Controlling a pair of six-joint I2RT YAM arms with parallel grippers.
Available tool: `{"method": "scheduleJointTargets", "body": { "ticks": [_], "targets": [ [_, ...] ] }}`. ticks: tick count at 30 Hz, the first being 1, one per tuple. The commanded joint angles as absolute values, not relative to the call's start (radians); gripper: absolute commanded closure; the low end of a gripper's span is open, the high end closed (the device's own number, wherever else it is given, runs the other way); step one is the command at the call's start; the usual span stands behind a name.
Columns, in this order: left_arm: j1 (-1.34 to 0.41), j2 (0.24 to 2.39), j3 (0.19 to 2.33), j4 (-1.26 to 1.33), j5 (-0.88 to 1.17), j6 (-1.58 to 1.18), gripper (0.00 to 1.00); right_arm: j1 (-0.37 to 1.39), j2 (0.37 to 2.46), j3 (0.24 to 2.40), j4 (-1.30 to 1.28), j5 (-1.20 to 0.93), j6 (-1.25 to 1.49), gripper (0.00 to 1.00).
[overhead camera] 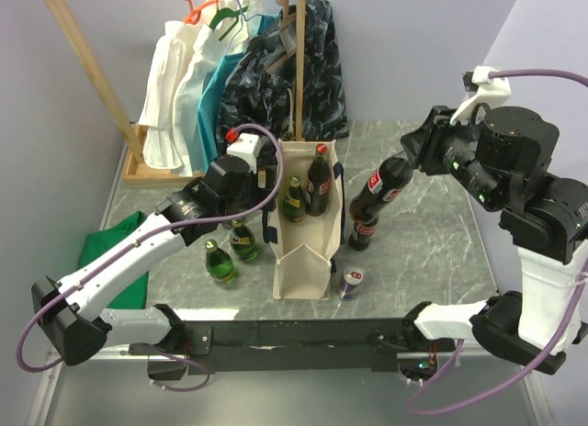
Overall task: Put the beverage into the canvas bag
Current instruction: Place the drink in the canvas bag.
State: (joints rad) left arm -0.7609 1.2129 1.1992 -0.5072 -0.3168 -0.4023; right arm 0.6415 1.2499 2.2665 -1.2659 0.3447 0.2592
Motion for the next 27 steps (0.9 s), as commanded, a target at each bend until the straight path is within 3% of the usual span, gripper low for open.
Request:
{"method": "scheduleJointTargets", "body": {
  "ticks": [1,9,12,16,27],
  "targets": [
    [-0.764,1.178,1.187,-0.451,-0.256,-0.371,0.06,0.641,1.249,2.353,-0.901,0.342,0.259,1.0],
    [-0.764,1.201,1.189,-0.462,-0.157,-0.345,0.19,0.643,1.281,2.373,-0.796,0.305,0.252,1.0],
    [-0.764,1.215,1.193,-0.483,-0.146,-0.344,0.3,0.643,1.307,2.407,-0.788,0.295,0.25,1.0],
    [-0.764,1.215,1.19,-0.494,-0.129,-0.345,0.54,0.643,1.325,2.418,-0.755,0.275,0.252,1.0],
    [-0.764,1.2,1.189,-0.518,-0.129,-0.336,0.9,0.641,1.408,2.422,-0.759,0.184,0.296,1.0]
  ]
}}
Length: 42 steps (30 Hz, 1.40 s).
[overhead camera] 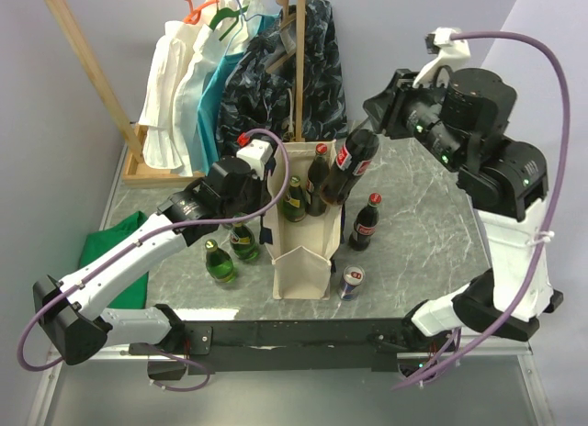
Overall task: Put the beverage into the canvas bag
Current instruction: Place the drink in the canvas bag.
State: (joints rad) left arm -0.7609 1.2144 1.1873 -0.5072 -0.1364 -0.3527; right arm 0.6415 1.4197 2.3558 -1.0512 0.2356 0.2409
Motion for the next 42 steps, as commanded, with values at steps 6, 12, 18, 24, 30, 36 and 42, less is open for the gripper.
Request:
{"method": "scheduleJointTargets", "body": {
  "ticks": [6,12,18,24,30,36,42],
  "targets": [
    [-0.764,1.19,1.198,-0.529,-0.132,-0.342,0.99,0.643,1.442,2.416,-0.775,0.166,0.31,1.0],
    [-0.764,1.181,1.201,-0.529,-0.135,-0.342,0.99,0.643,1.454,2.382,-0.796,0.192,0.302,1.0],
    [-0.764,1.18,1.215,-0.537,-0.156,-0.331,0.99,0.643,1.451,2.365,-0.84,0.273,0.269,1.0],
    [-0.765,1.189,1.226,-0.538,-0.164,-0.327,0.99,0.643,1.457,2.344,-0.88,0.359,0.238,1.0],
    [-0.764,1.206,1.233,-0.529,-0.163,-0.325,0.99,0.643,1.459,2.295,-0.858,0.371,0.222,1.0],
    [-0.762,1.216,1.229,-0.519,-0.16,-0.334,0.99,0.649,1.453,2.2,-0.779,0.374,0.207,1.0],
    [-0.764,1.227,1.23,-0.509,-0.156,-0.344,0.99,0.66,1.45,2.142,-0.72,0.377,0.199,1.0]
  ]
}}
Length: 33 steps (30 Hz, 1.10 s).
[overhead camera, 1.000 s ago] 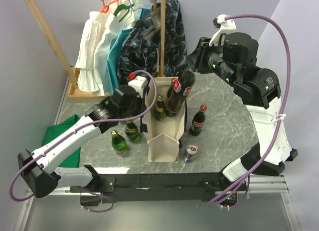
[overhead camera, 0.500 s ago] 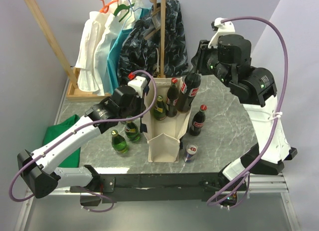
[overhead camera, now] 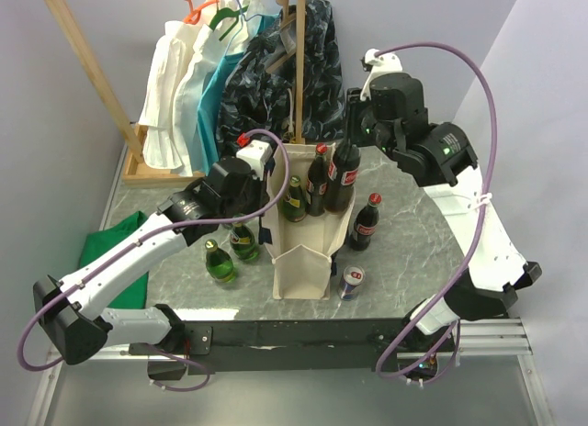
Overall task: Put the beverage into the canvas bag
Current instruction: Place the drink in the canvas bag.
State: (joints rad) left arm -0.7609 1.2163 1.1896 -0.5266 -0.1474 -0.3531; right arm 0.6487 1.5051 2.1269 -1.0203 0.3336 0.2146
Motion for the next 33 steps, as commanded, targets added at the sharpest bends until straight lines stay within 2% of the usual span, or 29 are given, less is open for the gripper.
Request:
{"method": "scheduleJointTargets", "body": {
  "ticks": [1,33],
  "targets": [
    [-0.764,1.23,1.23,-0.508,-0.156,-0.344,0.99,0.661,1.447,2.131,-0.713,0.379,0.199,1.0],
    [-0.765,1.226,1.255,-0.532,-0.155,-0.347,0.99,0.744,1.347,1.688,-0.394,0.472,0.218,1.0]
  ]
}}
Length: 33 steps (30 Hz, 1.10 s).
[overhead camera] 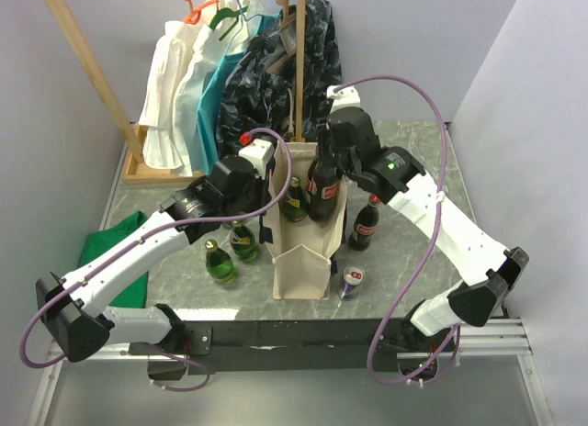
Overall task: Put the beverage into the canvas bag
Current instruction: Place the drink in the canvas bag.
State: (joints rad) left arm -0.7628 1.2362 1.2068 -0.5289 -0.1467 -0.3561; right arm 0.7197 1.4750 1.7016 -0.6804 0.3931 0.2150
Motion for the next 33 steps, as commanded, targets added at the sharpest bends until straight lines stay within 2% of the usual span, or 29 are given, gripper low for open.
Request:
{"method": "scheduleJointTargets", "body": {
  "ticks": [1,33],
  "targets": [
    [-0.765,1.227,1.258,-0.534,-0.153,-0.345,0.99,0.747,1.342,1.674,-0.382,0.479,0.215,1.0],
    [-0.764,1.236,1.256,-0.538,-0.153,-0.345,0.99,0.811,1.289,1.407,-0.245,0.543,0.244,1.0]
  ]
}}
